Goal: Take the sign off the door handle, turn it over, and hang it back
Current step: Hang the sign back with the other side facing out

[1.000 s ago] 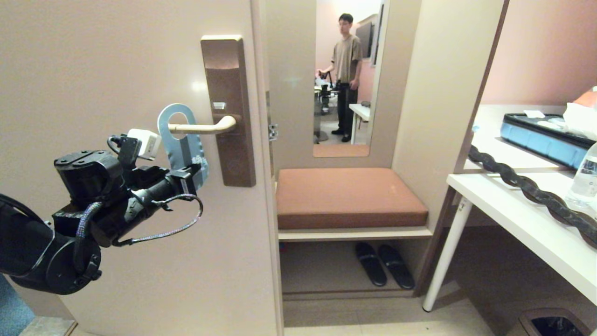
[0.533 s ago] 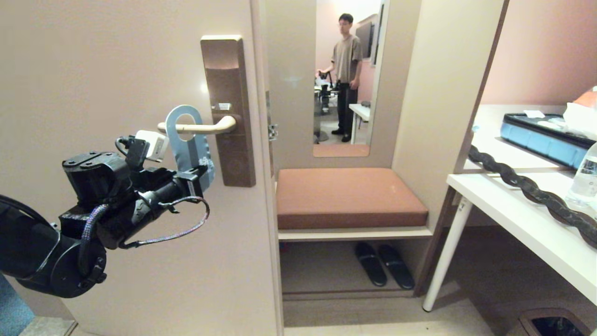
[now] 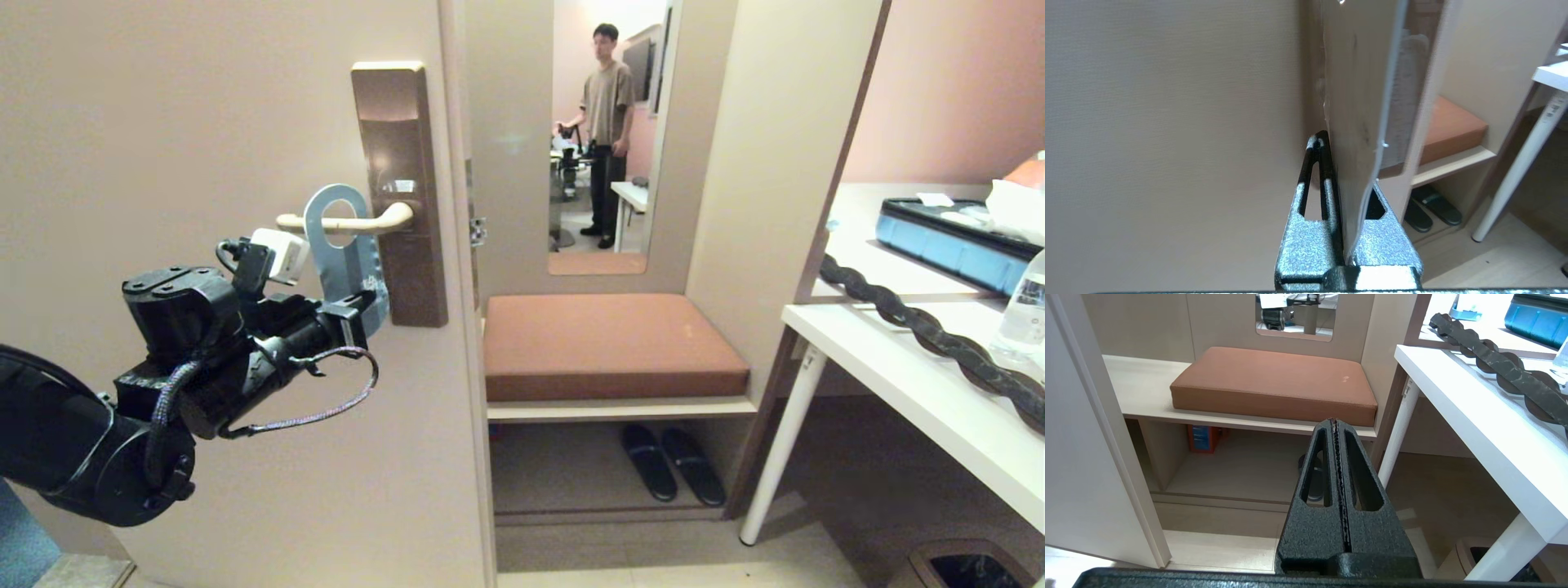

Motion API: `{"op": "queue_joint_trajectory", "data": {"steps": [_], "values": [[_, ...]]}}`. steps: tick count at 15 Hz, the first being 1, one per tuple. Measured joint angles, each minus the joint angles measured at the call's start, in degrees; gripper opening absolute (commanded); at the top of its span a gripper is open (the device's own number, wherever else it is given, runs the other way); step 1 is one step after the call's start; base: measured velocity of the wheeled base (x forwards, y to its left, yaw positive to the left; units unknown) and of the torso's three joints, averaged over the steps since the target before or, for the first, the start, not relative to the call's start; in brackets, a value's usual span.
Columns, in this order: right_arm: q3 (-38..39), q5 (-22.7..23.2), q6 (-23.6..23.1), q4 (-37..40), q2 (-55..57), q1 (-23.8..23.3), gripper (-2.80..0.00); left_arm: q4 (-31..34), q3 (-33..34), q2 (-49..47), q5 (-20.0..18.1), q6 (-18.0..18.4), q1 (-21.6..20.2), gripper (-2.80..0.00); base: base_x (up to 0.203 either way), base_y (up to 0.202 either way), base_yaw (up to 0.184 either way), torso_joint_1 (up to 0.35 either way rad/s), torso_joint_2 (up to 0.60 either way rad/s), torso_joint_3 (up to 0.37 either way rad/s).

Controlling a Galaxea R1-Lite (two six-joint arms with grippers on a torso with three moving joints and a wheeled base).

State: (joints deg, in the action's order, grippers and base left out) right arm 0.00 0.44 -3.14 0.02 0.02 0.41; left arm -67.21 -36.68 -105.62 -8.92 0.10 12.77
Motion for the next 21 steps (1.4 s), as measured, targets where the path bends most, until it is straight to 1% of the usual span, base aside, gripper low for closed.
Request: {"op": "queue_joint_trajectory", "data": {"steps": [3, 9, 20, 21], "values": [[0.0, -0.04, 0.01, 0.0, 0.0, 0.0, -2.8, -0.01, 0.52, 0.16, 0.68, 0.0, 1.63, -2.8, 0.0, 0.0, 0.0, 0.0, 0.0, 0.0], [0.0, -0.04, 0.01, 0.0, 0.0, 0.0, -2.8, -0.05, 3.05, 1.13, 0.85, -0.05, 4.23, -2.8, 0.0, 0.0, 0.0, 0.0, 0.0, 0.0], [0.0, -0.02, 0.01, 0.0, 0.0, 0.0, -2.8, -0.07, 3.55, 1.46, 0.71, 0.17, 4.79, -2.8, 0.0, 0.0, 0.0, 0.0, 0.0, 0.0], [0.0, -0.02, 0.02, 0.0, 0.0, 0.0, -2.8, -0.07, 3.55, 1.46, 0.74, 0.23, 4.79, 0.0, 0.0, 0.0, 0.0, 0.0, 0.0, 0.0]]}}
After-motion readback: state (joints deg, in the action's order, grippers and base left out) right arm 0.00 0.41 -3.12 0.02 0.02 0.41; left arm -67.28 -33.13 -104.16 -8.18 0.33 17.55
